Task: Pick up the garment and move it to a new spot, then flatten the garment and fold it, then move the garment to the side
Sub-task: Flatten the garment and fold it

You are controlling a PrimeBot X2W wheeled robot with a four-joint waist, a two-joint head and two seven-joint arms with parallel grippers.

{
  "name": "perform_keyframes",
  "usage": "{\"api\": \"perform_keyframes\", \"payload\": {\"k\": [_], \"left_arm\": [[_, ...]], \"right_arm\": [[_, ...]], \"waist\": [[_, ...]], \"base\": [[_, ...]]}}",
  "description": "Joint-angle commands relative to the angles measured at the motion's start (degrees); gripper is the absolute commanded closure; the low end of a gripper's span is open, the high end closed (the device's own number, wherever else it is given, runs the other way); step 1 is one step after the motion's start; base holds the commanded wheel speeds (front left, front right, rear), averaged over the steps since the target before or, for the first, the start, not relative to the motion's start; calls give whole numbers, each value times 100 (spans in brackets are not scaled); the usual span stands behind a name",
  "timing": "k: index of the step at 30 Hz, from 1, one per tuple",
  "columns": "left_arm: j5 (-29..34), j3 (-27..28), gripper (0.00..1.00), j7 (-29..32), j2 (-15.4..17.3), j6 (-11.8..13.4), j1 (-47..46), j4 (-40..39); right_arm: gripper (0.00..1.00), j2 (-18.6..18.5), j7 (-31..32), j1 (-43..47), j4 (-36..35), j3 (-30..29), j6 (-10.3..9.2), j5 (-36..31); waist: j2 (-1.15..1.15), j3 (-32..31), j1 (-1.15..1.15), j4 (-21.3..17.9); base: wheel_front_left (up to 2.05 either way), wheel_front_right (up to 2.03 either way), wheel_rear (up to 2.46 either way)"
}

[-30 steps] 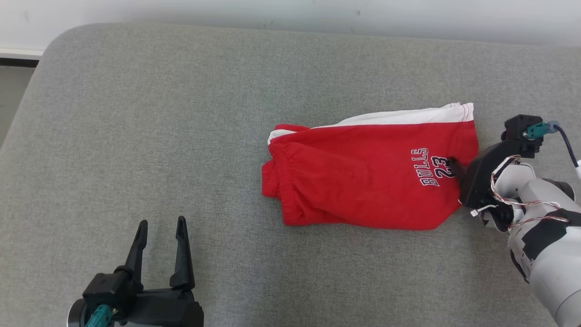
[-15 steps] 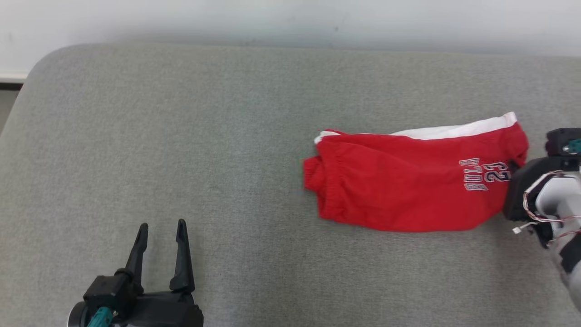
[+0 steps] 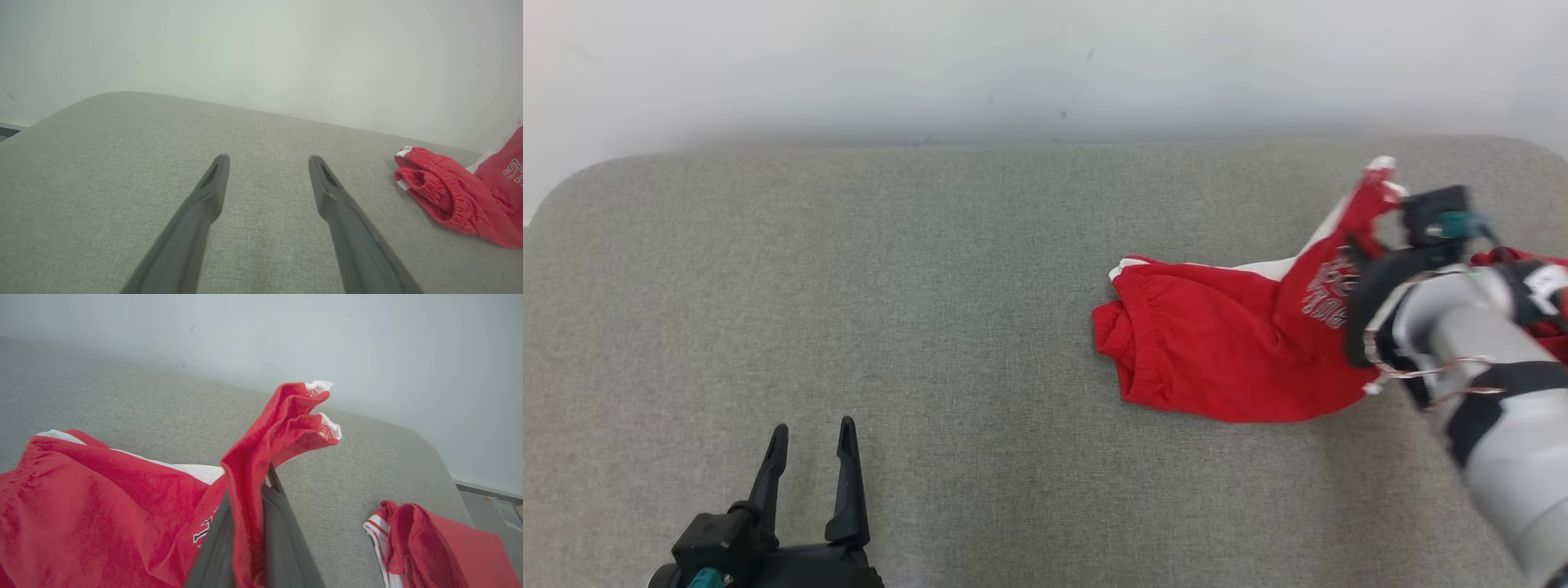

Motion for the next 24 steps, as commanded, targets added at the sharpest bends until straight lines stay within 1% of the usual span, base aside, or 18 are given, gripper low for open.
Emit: {"api": "perform_keyframes", "payload": {"k": [1, 4, 10, 13, 17, 19, 20, 21, 24], "left_arm": [[-29, 19, 0, 0, 3, 2, 73, 9], [-52, 13, 0, 0, 4, -18, 41, -4], [-94, -104, 0, 0, 4, 22, -89, 3], [-109, -136, 0, 0, 2, -3, -130, 57], [-126, -173, 0, 0, 3, 38, -151, 79], [-129, -185, 0, 0, 4, 45, -143, 85], [-133, -186, 0, 0, 4, 53, -142, 84], [-133, -186, 0, 0, 3, 46, -142, 82], [-121, -179, 0, 0, 4, 79, -119, 72]], "right_arm": [[100, 82, 49, -1, -46, 38, -19, -8], [100, 479, 376, 17, -280, 168, -19, 89], [100, 953, 888, 124, -488, 494, -19, 39], [100, 1105, 1087, 205, -511, 595, -19, 81], [100, 1222, 1249, 392, -500, 601, -19, 193], [100, 1263, 1174, 443, -547, 534, -19, 284], [42, 1271, 1093, 447, -576, 504, -19, 309], [0, 1281, 1010, 454, -618, 465, -19, 354], [0, 1313, 866, 507, -840, 328, -19, 596]], "waist": [[0, -34, 0, -33], [0, 34, 0, -1], [0, 200, 0, 181], [0, 220, 0, 270], [0, 202, 0, 365], [0, 180, 0, 390], [0, 172, 0, 399], [0, 165, 0, 404], [0, 129, 0, 396]], "base": [[0, 0, 0], [0, 0, 0], [0, 0, 0], [0, 0, 0], [0, 0, 0], [0, 0, 0], [0, 0, 0], [0, 0, 0], [0, 0, 0]]}}
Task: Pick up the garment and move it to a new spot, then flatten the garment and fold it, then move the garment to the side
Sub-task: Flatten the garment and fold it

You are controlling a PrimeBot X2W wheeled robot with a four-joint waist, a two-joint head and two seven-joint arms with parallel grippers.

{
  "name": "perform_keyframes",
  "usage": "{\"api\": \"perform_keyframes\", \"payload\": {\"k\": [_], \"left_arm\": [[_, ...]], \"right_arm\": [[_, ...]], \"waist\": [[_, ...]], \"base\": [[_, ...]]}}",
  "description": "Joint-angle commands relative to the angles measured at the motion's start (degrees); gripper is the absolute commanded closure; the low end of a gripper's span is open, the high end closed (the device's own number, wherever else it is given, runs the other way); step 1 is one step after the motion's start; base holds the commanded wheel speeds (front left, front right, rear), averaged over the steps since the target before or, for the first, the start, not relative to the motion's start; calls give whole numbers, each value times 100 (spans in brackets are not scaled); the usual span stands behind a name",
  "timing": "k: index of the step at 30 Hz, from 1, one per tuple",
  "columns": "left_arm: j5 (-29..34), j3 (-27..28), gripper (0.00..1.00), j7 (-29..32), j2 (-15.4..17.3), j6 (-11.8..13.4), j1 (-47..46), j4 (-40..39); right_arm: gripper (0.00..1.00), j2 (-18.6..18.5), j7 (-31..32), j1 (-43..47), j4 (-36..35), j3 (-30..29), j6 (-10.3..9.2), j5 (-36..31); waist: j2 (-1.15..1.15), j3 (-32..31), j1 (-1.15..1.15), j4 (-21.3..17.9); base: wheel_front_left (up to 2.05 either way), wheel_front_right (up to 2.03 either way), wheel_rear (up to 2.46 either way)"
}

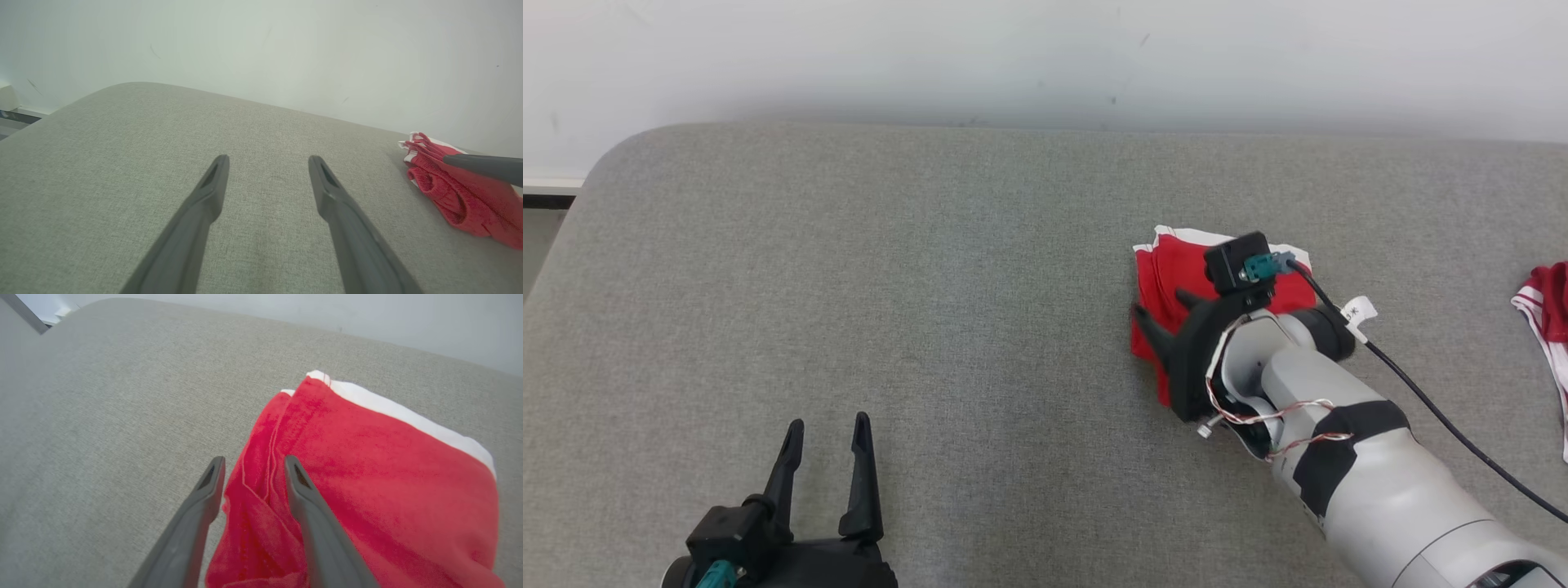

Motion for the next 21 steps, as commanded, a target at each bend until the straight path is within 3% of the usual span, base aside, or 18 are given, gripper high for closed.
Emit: {"api": "perform_keyframes", "payload": {"k": [1, 7, 13, 14, 15, 21], "left_arm": [[5, 14, 0, 0, 7, 31, -8, -10], [19, 108, 0, 0, 5, 3, 91, -13], [47, 107, 0, 0, 5, -41, 129, 19], [50, 95, 0, 0, 6, -46, 130, 25], [51, 84, 0, 0, 6, -49, 133, 29], [59, 47, 0, 0, 6, -78, 113, 38]], "right_arm": [[0, -3, -49, 47, -83, -38, -19, 75], [0, -590, -408, 19, -652, -327, -19, 384], [1, -1165, -783, 316, -329, -471, -19, 80], [58, -1197, -847, 375, -248, -471, -19, 19], [100, -1189, -921, 433, -193, -451, -19, -51], [100, -889, -1165, 704, -1, -275, -19, -303]], "waist": [[0, -23, 0, -15], [0, -145, 0, -112], [0, -212, 0, -141], [0, -213, 0, -138], [0, -210, 0, -134], [0, -162, 0, -88]], "base": [[0, 0, 0], [0, 0, 0], [0, 0, 0], [0, 0, 0], [0, 0, 0], [0, 0, 0]]}}
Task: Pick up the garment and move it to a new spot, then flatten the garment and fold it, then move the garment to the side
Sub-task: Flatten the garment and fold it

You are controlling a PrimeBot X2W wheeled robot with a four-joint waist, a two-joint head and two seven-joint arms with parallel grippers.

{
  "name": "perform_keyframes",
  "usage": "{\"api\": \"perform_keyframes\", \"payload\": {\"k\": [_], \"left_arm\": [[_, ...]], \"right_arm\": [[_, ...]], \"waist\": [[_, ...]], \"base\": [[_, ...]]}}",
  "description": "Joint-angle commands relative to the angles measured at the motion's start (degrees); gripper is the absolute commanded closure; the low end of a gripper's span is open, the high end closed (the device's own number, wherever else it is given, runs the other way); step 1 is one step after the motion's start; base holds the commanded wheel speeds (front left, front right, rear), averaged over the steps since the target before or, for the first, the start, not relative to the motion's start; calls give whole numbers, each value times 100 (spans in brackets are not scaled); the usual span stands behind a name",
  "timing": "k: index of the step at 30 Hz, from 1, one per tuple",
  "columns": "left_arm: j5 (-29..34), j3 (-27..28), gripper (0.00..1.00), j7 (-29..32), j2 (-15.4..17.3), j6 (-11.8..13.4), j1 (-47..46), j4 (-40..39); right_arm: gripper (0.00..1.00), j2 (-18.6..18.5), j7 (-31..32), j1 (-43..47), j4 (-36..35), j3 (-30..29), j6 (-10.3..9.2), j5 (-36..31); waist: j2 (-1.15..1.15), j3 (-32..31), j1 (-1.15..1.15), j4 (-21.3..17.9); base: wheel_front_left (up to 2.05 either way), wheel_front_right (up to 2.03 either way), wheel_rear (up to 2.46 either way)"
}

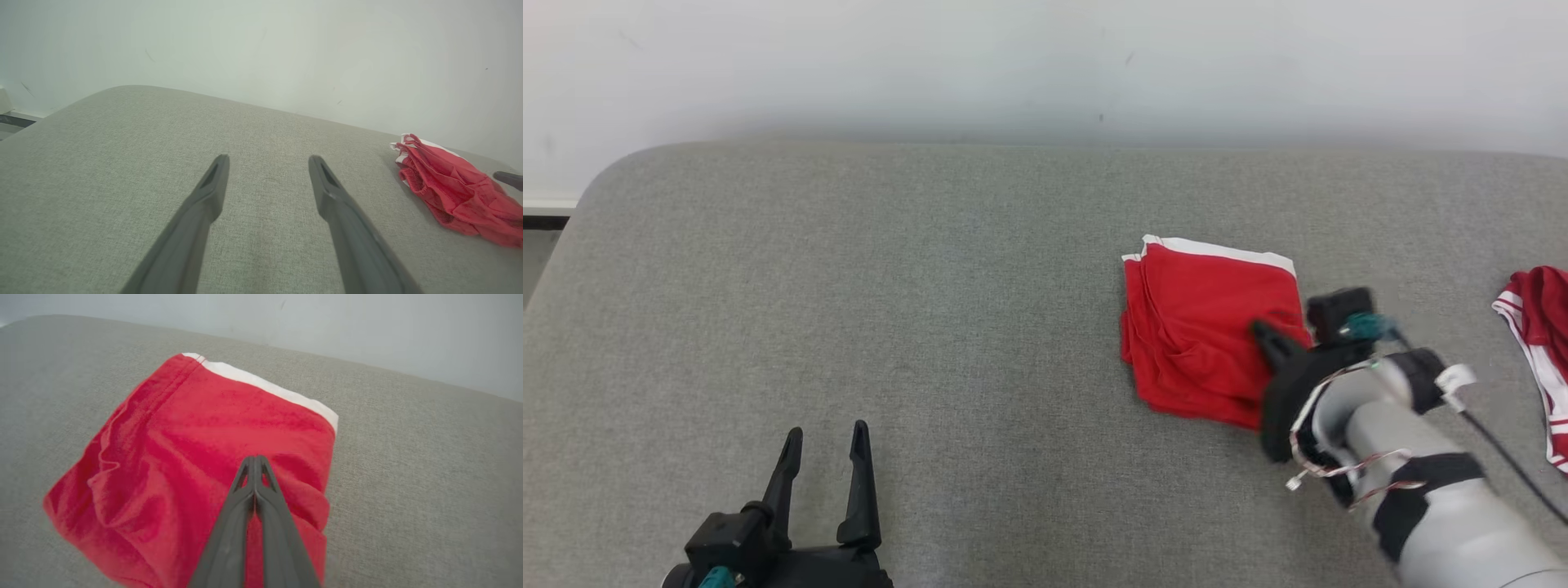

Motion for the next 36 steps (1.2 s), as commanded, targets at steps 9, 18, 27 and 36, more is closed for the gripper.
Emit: {"api": "perform_keyframes", "payload": {"k": [9, 18, 27, 36], "left_arm": [[87, 69, 0, 0, 4, -61, 71, 93], [79, 138, 0, 0, 5, -74, 170, 157], [18, 381, 0, 0, 4, -58, 345, 179], [71, 776, 0, 0, 3, -33, 381, -17]], "right_arm": [[100, 855, 269, 528, -8, 737, -19, -160], [100, 1107, 211, 912, -706, 1350, -19, 305], [57, 779, -751, 1001, -1552, 929, -18, 614], [0, 79, -935, 1732, -3030, -977, -18, -344]], "waist": [[0, -74, 0, 135], [0, -262, 0, -18], [0, -629, 0, -468], [0, -882, 0, -903]], "base": [[0, 0, 0], [0, 0, 0], [0, 0, 0], [0, 0, 0]]}}
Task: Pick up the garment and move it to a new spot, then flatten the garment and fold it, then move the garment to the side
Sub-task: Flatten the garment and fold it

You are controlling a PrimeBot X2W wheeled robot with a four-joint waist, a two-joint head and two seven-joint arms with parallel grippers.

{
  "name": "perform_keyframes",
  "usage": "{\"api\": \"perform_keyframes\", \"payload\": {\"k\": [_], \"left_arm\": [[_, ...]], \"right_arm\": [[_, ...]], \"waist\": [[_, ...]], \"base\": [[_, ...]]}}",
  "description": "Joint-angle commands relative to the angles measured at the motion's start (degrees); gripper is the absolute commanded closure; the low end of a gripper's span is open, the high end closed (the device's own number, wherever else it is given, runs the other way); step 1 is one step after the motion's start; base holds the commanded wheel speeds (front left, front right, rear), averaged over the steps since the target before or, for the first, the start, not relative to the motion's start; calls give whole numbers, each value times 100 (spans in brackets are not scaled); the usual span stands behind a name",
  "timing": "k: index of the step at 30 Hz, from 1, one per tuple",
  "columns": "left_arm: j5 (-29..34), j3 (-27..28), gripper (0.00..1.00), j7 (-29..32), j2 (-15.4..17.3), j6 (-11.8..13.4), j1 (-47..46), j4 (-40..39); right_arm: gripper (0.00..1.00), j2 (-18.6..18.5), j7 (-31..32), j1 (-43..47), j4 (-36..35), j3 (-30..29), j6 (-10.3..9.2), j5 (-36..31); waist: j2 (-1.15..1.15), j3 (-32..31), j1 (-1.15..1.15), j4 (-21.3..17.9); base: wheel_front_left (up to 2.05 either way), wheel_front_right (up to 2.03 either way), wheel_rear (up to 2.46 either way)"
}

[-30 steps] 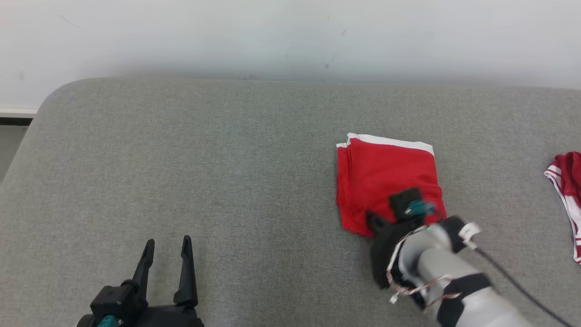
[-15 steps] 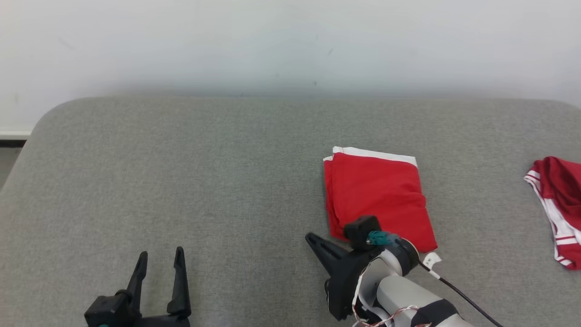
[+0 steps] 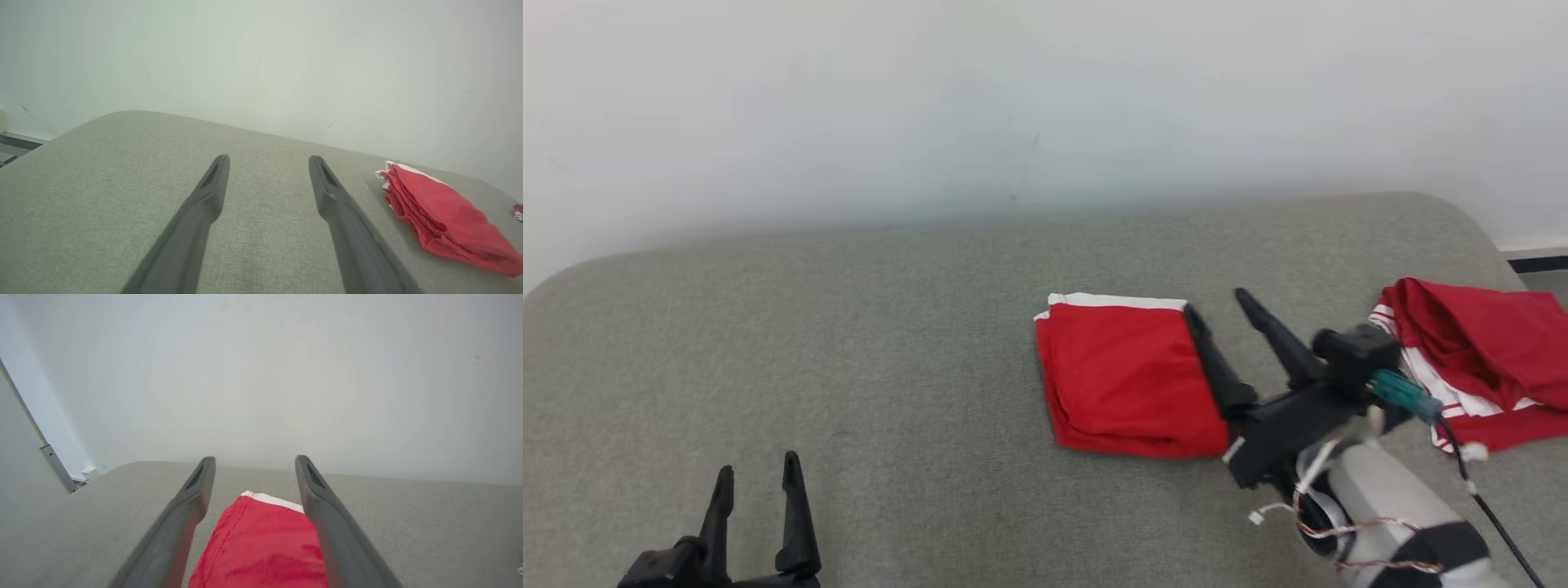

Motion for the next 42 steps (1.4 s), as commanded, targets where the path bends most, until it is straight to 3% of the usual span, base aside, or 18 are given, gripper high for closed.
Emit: {"api": "perform_keyframes", "payload": {"k": [1, 9, 14, 30, 42], "left_arm": [[82, 41, 0, 0, 1, 52, 53, -76], [254, 210, 0, 0, 5, 20, 141, -180], [458, 224, 0, 0, 1, -39, 307, -340], [434, 228, 0, 0, 3, 61, 1028, -697], [402, 127, 0, 0, 2, 143, 1073, -741]], "right_arm": [[0, -63, -18, 355, -164, -273, -19, -221], [0, -122, -21, 1211, -660, -1457, -19, -908], [0, -114, -21, 1643, -837, -1856, -18, -1169], [0, -97, -23, 2528, -1074, -2078, -18, -1390], [0, 185, -23, 2619, -1311, -2260, -18, -1383]], "waist": [[0, -148, 1, -161], [0, -215, 1, -305], [0, -251, 1, -348], [0, -334, 1, -362], [0, -316, 1, -317]], "base": [[0, 0, 0], [0, 0, 0], [0, 0, 0], [0, 0, 0], [0, 0, 0]]}}
